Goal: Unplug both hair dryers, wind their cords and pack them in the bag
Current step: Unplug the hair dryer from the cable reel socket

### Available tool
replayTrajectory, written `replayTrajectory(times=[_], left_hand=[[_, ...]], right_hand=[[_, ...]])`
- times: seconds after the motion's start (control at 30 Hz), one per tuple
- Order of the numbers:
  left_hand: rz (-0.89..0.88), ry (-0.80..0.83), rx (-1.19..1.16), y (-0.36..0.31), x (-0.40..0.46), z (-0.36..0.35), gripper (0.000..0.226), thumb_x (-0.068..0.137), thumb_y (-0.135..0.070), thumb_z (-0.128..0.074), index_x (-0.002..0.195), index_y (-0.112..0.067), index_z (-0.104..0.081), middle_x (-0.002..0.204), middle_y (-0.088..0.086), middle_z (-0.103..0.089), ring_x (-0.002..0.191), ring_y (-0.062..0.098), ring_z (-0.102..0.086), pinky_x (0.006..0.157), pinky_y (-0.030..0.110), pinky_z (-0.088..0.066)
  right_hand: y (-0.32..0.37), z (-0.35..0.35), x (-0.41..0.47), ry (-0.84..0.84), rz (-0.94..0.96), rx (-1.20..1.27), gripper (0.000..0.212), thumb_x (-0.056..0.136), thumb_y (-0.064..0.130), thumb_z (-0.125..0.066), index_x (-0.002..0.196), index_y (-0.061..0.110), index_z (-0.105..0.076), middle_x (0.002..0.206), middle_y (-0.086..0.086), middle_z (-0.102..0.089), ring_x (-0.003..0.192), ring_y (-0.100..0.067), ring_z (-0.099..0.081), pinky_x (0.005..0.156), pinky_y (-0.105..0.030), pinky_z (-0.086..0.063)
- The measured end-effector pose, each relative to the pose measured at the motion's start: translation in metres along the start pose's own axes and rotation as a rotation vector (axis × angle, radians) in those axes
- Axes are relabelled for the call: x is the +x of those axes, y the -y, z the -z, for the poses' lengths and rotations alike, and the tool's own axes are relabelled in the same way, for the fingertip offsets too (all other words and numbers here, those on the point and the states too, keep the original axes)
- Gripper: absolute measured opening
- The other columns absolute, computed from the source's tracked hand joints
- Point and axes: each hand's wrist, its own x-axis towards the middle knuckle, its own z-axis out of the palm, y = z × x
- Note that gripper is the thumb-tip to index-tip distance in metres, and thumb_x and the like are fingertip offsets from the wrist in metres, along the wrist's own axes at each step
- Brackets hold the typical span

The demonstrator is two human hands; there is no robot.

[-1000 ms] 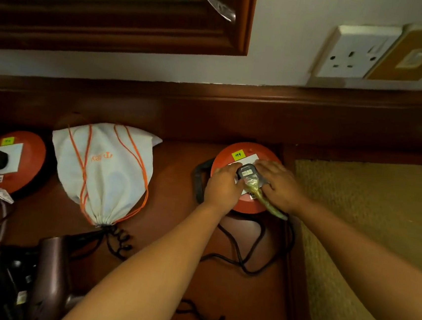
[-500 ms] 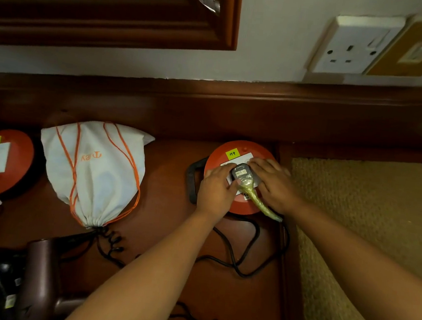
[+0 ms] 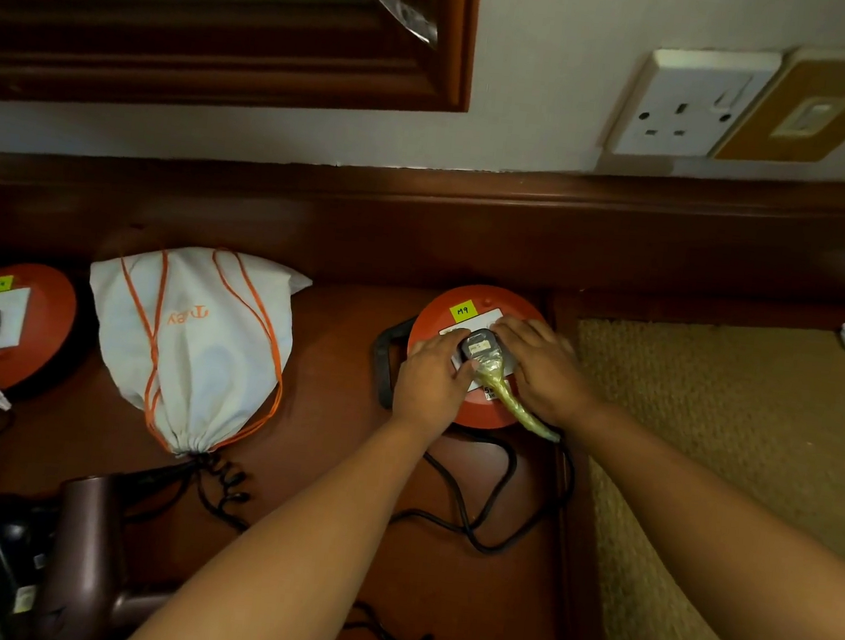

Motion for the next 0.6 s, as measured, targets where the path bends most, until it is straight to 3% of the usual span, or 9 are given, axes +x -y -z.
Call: replayTrajectory(times=[0.23, 0.33, 0.4, 0.5, 0.6], left_hand=[[0.004, 0.048, 0.013, 0.000, 0.001, 0.004, 0.048, 0.094, -0.028, -0.058, 0.138, -0.014, -0.048, 0.137, 0.007, -0.054, 0.129, 0.024, -0.041, 0.101, 0.037, -0.038], [-0.003, 0.124, 0.012, 0.000, -0.002, 0.008, 0.052, 0.093, -0.018, -0.056, 0.143, -0.013, -0.042, 0.141, 0.008, -0.050, 0.133, 0.024, -0.038, 0.103, 0.035, -0.036], [-0.005, 0.187, -0.009, 0.001, -0.003, 0.014, 0.055, 0.093, -0.014, -0.055, 0.145, -0.013, -0.038, 0.140, 0.011, -0.050, 0.128, 0.026, -0.044, 0.100, 0.034, -0.040], [0.027, 0.275, -0.031, -0.001, -0.001, 0.024, 0.058, 0.094, -0.011, -0.050, 0.148, -0.013, -0.032, 0.138, 0.015, -0.049, 0.114, 0.028, -0.056, 0.087, 0.026, -0.043], [-0.018, 0.289, 0.047, 0.001, -0.002, 0.031, 0.057, 0.094, -0.010, -0.047, 0.148, -0.012, -0.029, 0.148, 0.012, -0.040, 0.134, 0.028, -0.038, 0.105, 0.032, -0.036]], right_hand=[[0.008, 0.003, 0.001, 0.023, -0.039, -0.041, 0.062, 0.087, 0.030, -0.032, 0.147, 0.018, -0.029, 0.155, 0.000, -0.027, 0.141, -0.022, -0.023, 0.106, -0.040, -0.028], [0.011, 0.007, 0.002, 0.037, -0.057, -0.008, 0.061, 0.090, 0.015, -0.047, 0.148, 0.018, -0.028, 0.156, 0.000, -0.025, 0.141, -0.023, -0.021, 0.108, -0.041, -0.027], [0.013, 0.008, 0.001, 0.030, -0.074, 0.095, 0.059, 0.089, 0.010, -0.045, 0.146, 0.016, -0.033, 0.155, -0.002, -0.029, 0.141, -0.024, -0.024, 0.110, -0.040, -0.028], [0.022, 0.007, -0.004, -0.059, -0.193, 0.427, 0.046, 0.098, 0.018, -0.033, 0.143, 0.013, -0.039, 0.151, -0.007, -0.037, 0.141, -0.023, -0.029, 0.113, -0.034, -0.024], [0.034, 0.006, -0.009, -0.143, -0.272, 0.552, 0.044, 0.100, 0.015, -0.038, 0.144, 0.012, -0.039, 0.148, -0.009, -0.042, 0.136, -0.022, -0.038, 0.104, -0.023, -0.029]])
